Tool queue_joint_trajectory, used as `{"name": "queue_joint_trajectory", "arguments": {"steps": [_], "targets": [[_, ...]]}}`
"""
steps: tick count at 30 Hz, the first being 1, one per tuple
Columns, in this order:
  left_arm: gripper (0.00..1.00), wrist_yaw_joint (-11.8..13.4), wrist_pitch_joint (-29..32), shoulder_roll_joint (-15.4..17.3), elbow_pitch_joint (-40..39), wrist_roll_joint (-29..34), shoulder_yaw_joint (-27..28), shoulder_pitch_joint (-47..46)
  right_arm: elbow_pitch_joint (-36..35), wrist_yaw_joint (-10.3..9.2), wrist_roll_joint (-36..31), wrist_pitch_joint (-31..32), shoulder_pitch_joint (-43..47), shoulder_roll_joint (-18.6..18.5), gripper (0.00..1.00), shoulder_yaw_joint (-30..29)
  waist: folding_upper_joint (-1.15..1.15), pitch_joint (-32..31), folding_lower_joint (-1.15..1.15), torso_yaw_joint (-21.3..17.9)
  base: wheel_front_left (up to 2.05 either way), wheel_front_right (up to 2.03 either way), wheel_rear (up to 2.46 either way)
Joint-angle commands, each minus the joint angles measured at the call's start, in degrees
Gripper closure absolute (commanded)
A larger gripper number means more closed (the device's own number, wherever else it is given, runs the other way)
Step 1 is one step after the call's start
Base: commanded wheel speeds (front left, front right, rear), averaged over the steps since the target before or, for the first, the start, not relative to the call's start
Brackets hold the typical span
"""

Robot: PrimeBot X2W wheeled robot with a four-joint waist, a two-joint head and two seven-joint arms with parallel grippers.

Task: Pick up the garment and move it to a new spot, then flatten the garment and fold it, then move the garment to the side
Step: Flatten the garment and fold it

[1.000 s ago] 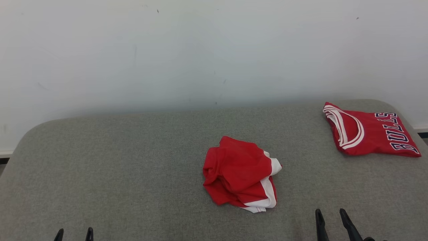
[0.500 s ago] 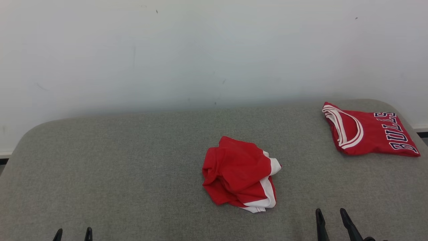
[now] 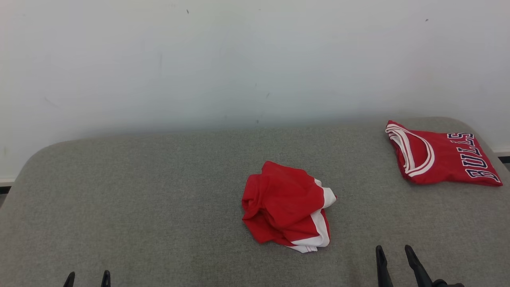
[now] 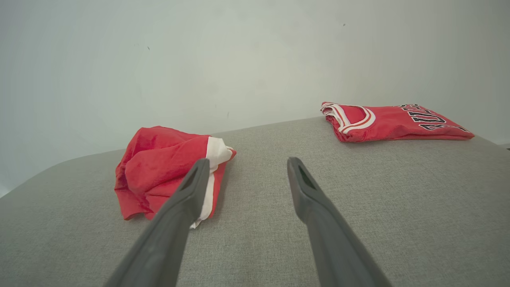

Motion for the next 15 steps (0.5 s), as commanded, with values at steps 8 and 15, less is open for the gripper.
{"name": "queue_joint_trajectory", "arguments": {"steps": [8,15], "targets": [[0.00,0.1,-0.2,0.1,0.3,-0.3,-0.5,-1.0,2.1,-0.12,-2.6,0.0,-5.2,-0.6,0.00,3.3,0.00,1.0,0.00,0.7,0.00,0.00,0.00],[0.00,0.1,-0.2,0.5,0.4,-0.6,-2.0,-2.5,10.9,-0.12,-3.8,1.3,-12.9,-1.9,0.00,6.6,0.00,2.3,0.00,2.4,0.00,0.00,0.00]]}}
